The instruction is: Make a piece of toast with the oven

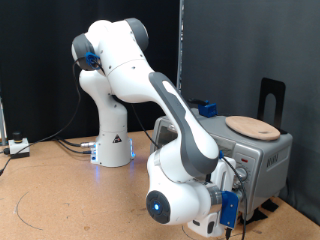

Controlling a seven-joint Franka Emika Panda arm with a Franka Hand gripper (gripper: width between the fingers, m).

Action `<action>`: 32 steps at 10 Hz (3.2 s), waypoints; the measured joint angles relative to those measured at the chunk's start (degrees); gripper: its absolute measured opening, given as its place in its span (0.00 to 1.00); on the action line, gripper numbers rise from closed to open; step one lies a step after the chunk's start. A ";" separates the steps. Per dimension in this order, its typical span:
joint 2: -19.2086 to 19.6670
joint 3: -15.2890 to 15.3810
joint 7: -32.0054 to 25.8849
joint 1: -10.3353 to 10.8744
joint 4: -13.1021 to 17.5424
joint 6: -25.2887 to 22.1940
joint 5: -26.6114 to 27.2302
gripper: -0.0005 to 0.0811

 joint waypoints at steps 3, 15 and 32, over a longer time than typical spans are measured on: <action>0.55 -0.59 1.06 -0.13 -0.04 -0.06 1.02 0.19; 0.99 -1.32 1.26 -0.33 0.63 -0.52 1.26 0.99; -1.67 0.19 -15.01 -1.53 -3.66 4.55 4.67 0.12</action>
